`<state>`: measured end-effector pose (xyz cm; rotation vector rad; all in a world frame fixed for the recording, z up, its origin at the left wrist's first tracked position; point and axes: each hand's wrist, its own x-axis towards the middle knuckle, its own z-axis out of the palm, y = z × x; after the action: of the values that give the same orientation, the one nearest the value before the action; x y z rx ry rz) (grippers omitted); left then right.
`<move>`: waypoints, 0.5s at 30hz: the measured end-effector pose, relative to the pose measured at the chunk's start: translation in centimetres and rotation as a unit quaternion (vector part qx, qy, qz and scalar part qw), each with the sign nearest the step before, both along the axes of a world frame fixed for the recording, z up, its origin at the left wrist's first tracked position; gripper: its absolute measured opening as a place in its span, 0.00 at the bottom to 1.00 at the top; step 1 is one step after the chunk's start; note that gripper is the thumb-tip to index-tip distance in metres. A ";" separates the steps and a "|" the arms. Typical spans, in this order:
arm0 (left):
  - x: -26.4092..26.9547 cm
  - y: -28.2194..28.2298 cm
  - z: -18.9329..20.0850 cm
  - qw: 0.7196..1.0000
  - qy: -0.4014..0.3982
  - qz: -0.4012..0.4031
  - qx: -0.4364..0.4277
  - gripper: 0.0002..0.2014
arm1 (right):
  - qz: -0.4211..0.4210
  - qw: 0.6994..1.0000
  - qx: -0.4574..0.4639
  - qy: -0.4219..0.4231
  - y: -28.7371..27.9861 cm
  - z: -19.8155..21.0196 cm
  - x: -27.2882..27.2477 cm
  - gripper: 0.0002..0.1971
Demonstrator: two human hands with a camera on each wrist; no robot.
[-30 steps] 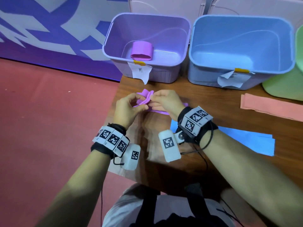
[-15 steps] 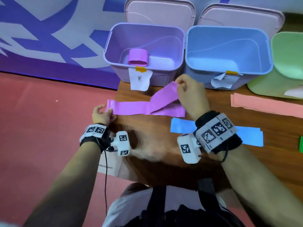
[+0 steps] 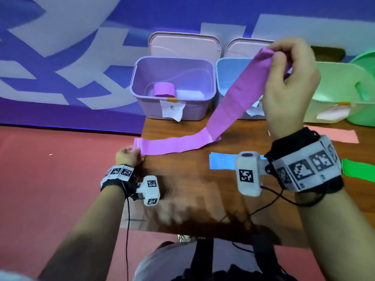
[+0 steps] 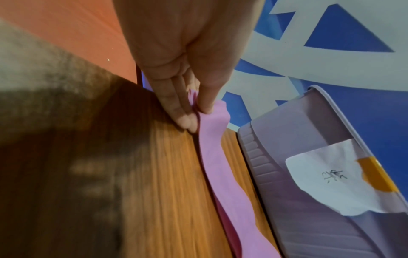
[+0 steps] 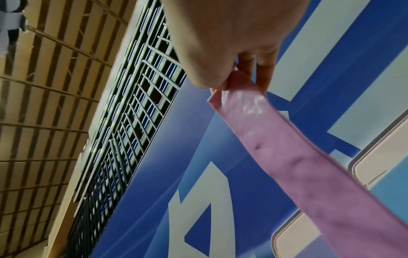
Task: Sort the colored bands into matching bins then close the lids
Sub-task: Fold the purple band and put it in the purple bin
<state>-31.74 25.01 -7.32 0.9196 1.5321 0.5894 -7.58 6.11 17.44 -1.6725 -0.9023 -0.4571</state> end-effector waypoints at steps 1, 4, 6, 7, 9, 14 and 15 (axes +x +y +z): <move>0.1 0.1 0.6 1.000 0.003 -0.008 -0.007 0.15 | 0.000 1.000 -0.002 0.005 0.0 0.2 0.1 0.11; 0.5 -0.5 2.7 0.968 0.229 -0.078 0.071 0.22 | 0.021 0.998 -0.032 0.053 0.2 0.5 0.1 0.11; 1.8 -2.0 4.3 0.913 0.303 -0.163 0.221 0.21 | 0.029 0.995 -0.066 0.072 0.3 0.2 -0.3 0.11; 2.6 -2.8 4.7 0.879 0.295 -0.250 0.281 0.20 | 0.030 0.993 -0.081 0.074 0.4 0.0 -0.6 0.12; 4.3 -4.3 4.0 0.782 0.286 -0.458 0.312 0.25 | 0.030 0.992 -0.099 0.072 0.5 -0.3 -1.2 0.11; 5.2 -6.7 2.0 0.648 0.373 -0.614 0.254 0.27 | 0.010 0.991 -0.107 0.074 -0.3 0.4 -0.8 0.11; 5.1 -6.7 2.1 0.644 0.375 -0.616 0.253 0.28 | 0.001 0.992 -0.099 0.073 -0.6 0.9 -0.4 0.12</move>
<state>-26.69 18.30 -5.25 2.5431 0.9494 -0.5101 -7.94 5.55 18.36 -1.8581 -0.8628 -0.2448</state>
